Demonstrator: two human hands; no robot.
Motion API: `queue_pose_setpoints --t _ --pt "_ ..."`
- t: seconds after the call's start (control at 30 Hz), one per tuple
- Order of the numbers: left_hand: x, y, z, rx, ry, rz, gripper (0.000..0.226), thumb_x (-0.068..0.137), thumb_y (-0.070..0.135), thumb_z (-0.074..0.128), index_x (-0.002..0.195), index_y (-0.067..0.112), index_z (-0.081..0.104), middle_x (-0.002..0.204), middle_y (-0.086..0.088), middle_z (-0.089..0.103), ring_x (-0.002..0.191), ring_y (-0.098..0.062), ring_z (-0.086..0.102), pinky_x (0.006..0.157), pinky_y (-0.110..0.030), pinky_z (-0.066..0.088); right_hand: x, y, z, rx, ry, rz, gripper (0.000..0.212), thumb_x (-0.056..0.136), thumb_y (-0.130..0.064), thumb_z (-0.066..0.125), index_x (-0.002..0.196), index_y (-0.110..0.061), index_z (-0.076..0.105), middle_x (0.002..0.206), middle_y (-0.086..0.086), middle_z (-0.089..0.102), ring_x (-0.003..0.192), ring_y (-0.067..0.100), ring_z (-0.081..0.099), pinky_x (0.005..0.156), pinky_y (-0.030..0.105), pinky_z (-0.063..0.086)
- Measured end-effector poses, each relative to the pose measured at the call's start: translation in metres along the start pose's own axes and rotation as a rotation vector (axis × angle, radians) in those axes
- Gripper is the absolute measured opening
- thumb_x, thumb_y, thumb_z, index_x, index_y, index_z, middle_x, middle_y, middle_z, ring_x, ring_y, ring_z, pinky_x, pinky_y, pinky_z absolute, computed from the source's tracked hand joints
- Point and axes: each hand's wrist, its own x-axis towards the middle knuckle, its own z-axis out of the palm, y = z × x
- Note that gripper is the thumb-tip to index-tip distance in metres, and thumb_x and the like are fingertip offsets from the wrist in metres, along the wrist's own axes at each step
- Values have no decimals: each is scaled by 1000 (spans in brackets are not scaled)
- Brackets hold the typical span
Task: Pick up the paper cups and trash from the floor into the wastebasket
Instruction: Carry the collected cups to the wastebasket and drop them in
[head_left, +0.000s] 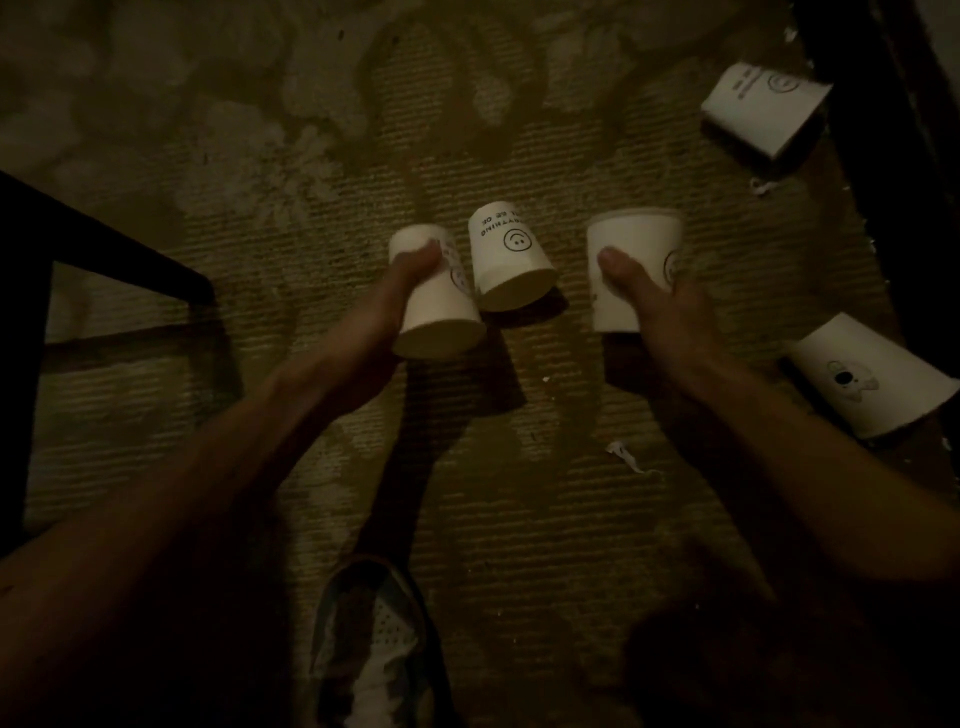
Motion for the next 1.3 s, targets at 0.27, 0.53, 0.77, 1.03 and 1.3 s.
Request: queue_pose_setpoints --t 0.27,0.53,0.77,1.03,1.3 --pt "36 26 11 -118 -34 -51 34 100 47 45 106 15 54 85 -7 77 80 -17 75 62 -29 59 31 -37 37 119 -317 120 47 87 -55 62 114 -16 62 88 2 74 77 17 71 60 31 53" --pt "38 20 21 -31 -121 -135 44 98 46 51 125 12 57 106 -10 75 99 -23 73 74 -32 59 17 -30 42 122 -334 191 40 89 -51 61 117 -24 64 103 1 76 91 18 73 70 33 59" --pt "-59 98 85 200 -210 -269 39 93 47 61 121 21 55 101 -4 76 96 -20 74 72 -30 59 -111 -98 -1 269 -149 328 69 81 -44 75 137 -14 50 115 12 71 100 29 71 89 48 57" --pt "-297 304 179 311 -196 -227 46 88 48 67 121 17 58 108 -8 74 93 -22 74 83 -39 60 -350 -316 -58 227 -62 232 76 83 -47 73 143 -14 42 128 12 62 108 28 66 87 45 58" --pt "-553 568 234 636 -109 131 51 84 53 68 122 21 54 110 -4 67 93 -20 72 77 -36 61 -586 -552 -76 169 -68 -131 100 61 -83 60 135 -17 50 115 9 70 102 25 69 89 49 57"
